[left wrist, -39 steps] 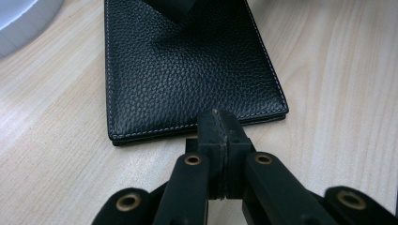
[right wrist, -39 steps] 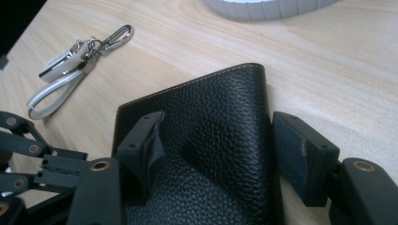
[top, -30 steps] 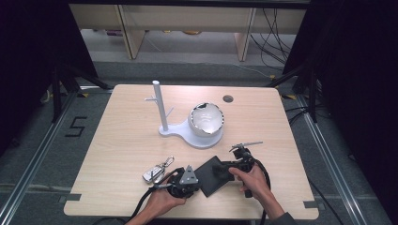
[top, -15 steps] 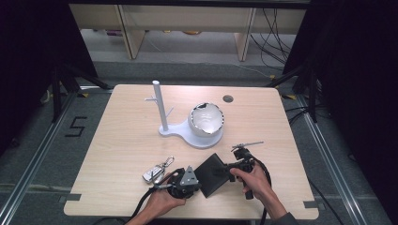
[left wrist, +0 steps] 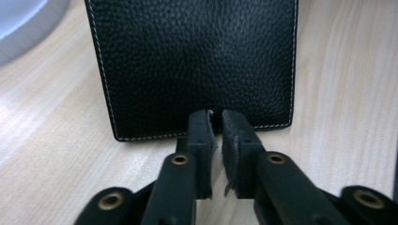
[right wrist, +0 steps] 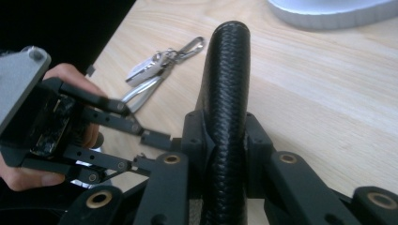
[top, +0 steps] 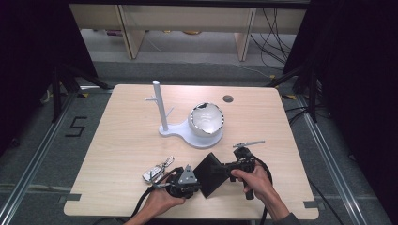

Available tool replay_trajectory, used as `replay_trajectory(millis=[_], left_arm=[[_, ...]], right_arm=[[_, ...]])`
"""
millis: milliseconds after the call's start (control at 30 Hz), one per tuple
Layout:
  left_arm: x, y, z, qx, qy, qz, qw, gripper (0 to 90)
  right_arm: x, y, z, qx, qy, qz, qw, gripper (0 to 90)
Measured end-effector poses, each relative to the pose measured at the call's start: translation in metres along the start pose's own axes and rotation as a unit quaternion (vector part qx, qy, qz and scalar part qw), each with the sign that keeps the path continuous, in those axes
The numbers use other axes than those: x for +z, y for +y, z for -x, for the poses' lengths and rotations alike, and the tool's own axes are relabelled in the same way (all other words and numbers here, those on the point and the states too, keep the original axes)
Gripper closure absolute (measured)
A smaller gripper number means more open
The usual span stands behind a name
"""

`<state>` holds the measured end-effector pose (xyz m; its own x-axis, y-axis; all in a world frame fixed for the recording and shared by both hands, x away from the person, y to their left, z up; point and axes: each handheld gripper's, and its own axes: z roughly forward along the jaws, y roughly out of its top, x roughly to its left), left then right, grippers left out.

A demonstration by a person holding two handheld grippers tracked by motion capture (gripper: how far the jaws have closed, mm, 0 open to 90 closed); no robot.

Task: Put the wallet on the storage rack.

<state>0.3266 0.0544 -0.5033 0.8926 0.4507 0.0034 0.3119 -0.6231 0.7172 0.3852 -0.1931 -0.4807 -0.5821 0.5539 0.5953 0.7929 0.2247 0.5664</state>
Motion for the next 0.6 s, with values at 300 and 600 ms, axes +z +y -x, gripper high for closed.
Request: replay_trajectory(millis=[300,600], left_arm=[[-0.045,-0.010,0.001,-0.018,0.010,0.024,0.9995,58.1],[-0.079,-0.029,0.009,-0.025,0.023,0.027,0.9990,46.6]], right_arm=[[0.000,0.004,-0.013,-0.025,0.005,-0.004,0.9997,77.2],[-0.005,0.009,-0.026,-0.026,0.004,-0.001,0.9997,77.4]])
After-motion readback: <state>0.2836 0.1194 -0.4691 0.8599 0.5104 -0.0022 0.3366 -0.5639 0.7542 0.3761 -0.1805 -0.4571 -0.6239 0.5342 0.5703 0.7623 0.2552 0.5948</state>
